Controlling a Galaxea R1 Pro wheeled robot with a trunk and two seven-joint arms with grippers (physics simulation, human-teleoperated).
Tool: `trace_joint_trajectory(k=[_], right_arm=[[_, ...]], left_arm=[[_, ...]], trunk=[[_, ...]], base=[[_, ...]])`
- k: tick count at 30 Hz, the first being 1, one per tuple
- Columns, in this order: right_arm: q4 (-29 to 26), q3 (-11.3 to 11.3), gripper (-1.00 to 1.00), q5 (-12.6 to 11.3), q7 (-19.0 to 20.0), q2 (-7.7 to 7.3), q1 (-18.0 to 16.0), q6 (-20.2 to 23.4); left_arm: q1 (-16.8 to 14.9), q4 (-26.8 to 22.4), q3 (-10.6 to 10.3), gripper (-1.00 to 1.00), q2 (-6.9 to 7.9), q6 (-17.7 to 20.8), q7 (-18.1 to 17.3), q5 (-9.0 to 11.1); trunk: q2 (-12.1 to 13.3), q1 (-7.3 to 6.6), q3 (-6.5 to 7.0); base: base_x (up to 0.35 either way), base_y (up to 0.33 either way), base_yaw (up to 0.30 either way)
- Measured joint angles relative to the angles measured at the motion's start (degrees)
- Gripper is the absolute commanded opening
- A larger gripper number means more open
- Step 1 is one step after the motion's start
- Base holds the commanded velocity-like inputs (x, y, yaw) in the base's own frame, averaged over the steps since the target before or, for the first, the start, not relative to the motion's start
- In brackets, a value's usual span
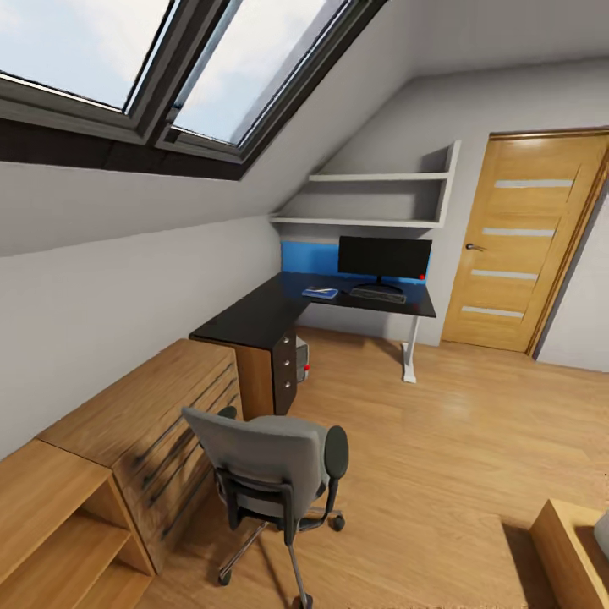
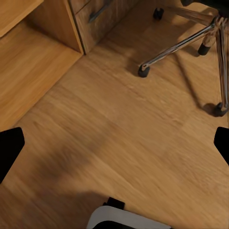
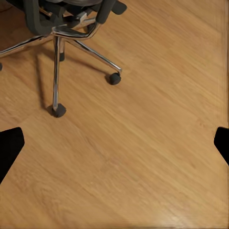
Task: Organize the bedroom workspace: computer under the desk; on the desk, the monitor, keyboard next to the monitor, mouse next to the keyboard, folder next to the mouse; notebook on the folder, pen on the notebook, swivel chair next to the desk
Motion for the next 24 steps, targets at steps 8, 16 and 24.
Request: trace_joint_trajectory(k=[8, 16, 24], right_arm=[[0.0, 0.0, 1.0, 0.0, 0.0, 0.0, 0.0, 0.0], [0.0, 0.0, 1.0, 0.0, 0.0, 0.0, 0.0, 0.0], [0.0, 0.1, 1.0, 0.0, 0.0, 0.04, 0.0, 0.0]], left_arm=[[0.0, 0.0, 0.0, 1.0, 0.0, 0.0, 0.0, 0.0], [0.0, 0.0, 0.0, 1.0, 0.0, 0.0, 0.0, 0.0], [0.0, 0.0, 0.0, 1.0, 0.0, 0.0, 0.0, 0.0]], trunk=[[0.0, 0.0, 0.0], [0.0, 0.0, 0.0], [0.0, 0.0, 0.0]], base=[[0.0, 0.163, -0.264], [0.0, 0.221, -0.264], [0.0, 0.265, -0.185]])
